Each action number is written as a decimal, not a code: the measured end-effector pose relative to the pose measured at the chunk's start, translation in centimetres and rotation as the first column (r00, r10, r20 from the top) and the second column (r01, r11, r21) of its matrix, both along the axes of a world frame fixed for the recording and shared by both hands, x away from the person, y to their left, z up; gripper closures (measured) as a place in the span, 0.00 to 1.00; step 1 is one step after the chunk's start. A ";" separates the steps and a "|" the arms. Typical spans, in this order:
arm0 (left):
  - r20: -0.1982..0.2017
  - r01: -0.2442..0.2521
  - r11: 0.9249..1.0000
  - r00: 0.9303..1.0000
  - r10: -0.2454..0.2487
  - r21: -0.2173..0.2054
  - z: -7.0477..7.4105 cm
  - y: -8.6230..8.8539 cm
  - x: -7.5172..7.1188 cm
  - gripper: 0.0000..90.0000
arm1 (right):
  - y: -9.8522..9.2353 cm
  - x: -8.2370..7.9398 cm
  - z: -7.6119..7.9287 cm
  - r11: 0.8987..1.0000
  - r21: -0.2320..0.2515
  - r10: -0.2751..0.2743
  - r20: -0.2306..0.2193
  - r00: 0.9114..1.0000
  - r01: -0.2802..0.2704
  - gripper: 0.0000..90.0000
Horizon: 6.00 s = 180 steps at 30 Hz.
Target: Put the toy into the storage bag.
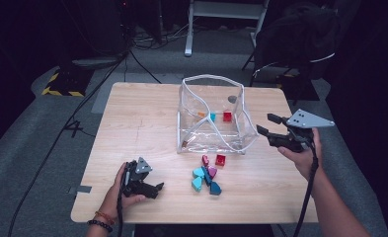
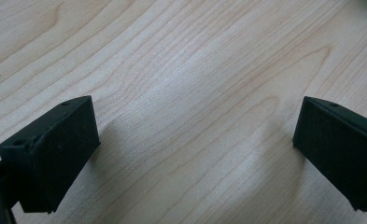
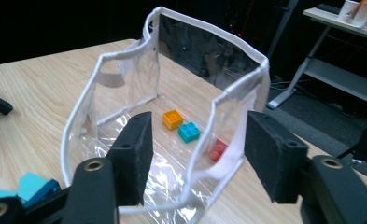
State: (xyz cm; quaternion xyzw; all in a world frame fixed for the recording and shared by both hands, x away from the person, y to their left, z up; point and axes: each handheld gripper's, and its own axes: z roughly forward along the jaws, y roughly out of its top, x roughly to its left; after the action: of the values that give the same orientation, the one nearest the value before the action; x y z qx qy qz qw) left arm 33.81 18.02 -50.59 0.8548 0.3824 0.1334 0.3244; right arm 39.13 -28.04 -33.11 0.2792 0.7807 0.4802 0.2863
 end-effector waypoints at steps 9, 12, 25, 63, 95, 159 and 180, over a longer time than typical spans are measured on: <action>0.000 -0.001 1.000 1.000 0.001 0.000 0.0 0.0 0.0 0.01 | -2.4 -1.4 -1.7 1.000 0.007 -0.003 -0.034 0.999 0.003 0.42; 0.000 -0.001 1.000 1.000 0.001 0.000 0.0 0.0 0.0 0.01 | -2.8 -1.8 -2.7 1.000 -0.007 0.000 -0.048 0.999 -0.001 0.41; 0.000 -0.002 1.000 1.000 0.002 0.000 0.0 0.0 0.0 0.01 | -1.8 -2.5 -7.2 0.998 -0.053 0.026 -0.115 0.993 -0.033 0.39; 0.000 -0.003 1.000 1.000 0.003 0.001 0.0 0.0 0.0 0.01 | 9.4 -7.4 -16.2 0.918 -0.114 0.333 -0.301 0.894 -0.381 0.37; 0.000 -0.003 1.000 1.000 0.003 0.001 0.0 0.0 0.0 0.01 | 9.7 -6.9 -16.8 0.931 -0.075 0.319 -0.311 0.895 -0.358 0.64; 0.000 -0.003 1.000 1.000 0.003 0.001 0.0 0.0 0.0 0.01 | -0.4 0.3 0.5 1.000 0.030 -0.001 0.060 0.998 -0.001 0.64; 0.000 -0.003 1.000 1.000 0.003 0.001 0.0 0.0 0.0 0.01 | 6.0 2.8 1.7 0.999 -0.011 0.053 0.047 0.998 -0.052 0.64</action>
State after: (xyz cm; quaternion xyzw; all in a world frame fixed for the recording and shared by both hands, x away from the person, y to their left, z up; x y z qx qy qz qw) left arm 33.79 18.01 -50.58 0.8544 0.3835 0.1340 0.3240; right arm 41.90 -22.09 -31.41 0.2458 0.7832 0.4901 0.2933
